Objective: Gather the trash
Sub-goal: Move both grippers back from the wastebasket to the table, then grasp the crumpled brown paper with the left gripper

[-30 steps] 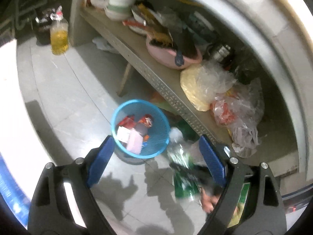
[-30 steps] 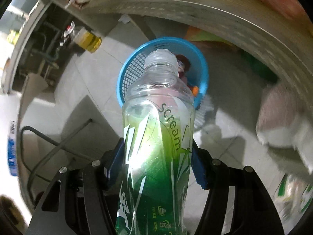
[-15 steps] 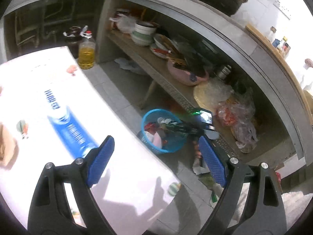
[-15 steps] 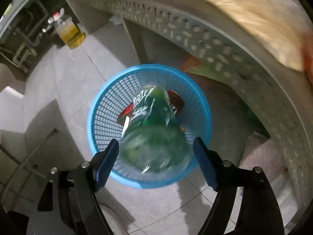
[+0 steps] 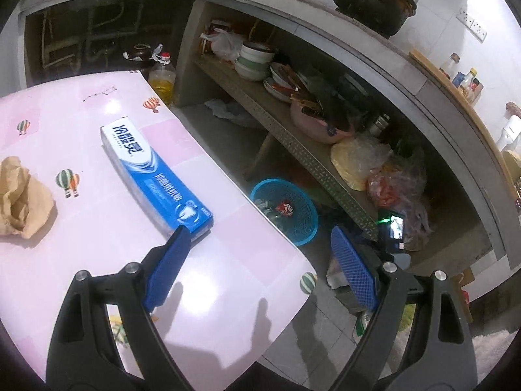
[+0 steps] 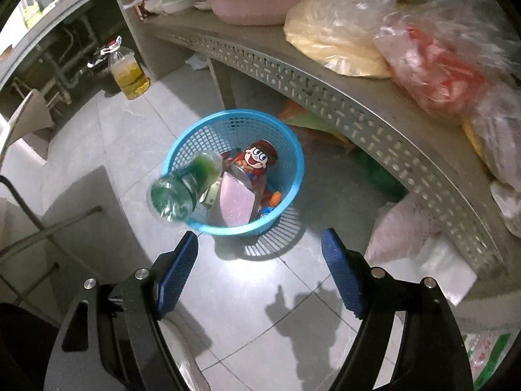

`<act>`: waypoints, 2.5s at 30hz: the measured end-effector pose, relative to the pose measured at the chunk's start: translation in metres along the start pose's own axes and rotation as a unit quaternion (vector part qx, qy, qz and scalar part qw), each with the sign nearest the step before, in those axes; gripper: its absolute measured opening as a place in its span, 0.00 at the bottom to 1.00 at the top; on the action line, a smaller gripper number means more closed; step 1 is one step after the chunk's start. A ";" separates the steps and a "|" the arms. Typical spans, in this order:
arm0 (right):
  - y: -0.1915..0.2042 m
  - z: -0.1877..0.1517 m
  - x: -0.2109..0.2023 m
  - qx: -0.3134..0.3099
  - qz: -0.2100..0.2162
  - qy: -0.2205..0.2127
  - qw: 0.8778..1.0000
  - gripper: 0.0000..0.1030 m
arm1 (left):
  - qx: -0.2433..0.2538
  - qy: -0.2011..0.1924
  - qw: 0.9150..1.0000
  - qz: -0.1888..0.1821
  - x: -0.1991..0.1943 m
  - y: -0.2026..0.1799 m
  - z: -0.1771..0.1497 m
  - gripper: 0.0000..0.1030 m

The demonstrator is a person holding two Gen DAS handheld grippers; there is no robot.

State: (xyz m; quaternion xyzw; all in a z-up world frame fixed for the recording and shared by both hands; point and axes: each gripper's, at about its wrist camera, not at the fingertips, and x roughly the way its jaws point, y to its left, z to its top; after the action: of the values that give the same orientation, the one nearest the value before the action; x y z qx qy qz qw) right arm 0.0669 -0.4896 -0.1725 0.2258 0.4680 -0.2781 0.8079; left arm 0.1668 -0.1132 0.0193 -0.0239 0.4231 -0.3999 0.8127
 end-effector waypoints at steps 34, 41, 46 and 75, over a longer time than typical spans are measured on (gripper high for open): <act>0.216 -0.043 -0.190 -0.193 0.267 -0.082 0.941 0.76 | -0.039 -0.077 0.977 0.196 -0.095 0.158 -0.029 0.81; 0.243 -0.041 -0.194 -0.213 0.278 -0.080 0.933 0.76 | -0.017 -0.007 0.972 0.233 -0.047 0.211 0.008 0.81; 0.257 -0.042 -0.192 -0.222 0.276 -0.075 0.932 0.76 | -0.024 0.034 0.967 0.252 -0.015 0.238 0.018 0.81; 0.374 0.004 -0.107 -0.314 0.209 0.004 0.926 0.54 | -0.008 0.029 0.981 0.190 -0.034 0.138 -0.092 0.15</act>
State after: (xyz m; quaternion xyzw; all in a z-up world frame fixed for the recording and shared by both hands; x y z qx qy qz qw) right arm 0.2729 -0.1889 -0.0375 0.0544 0.4763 0.0594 0.8756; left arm 0.1780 0.0308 -0.0689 0.0616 0.4466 -0.2354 0.8610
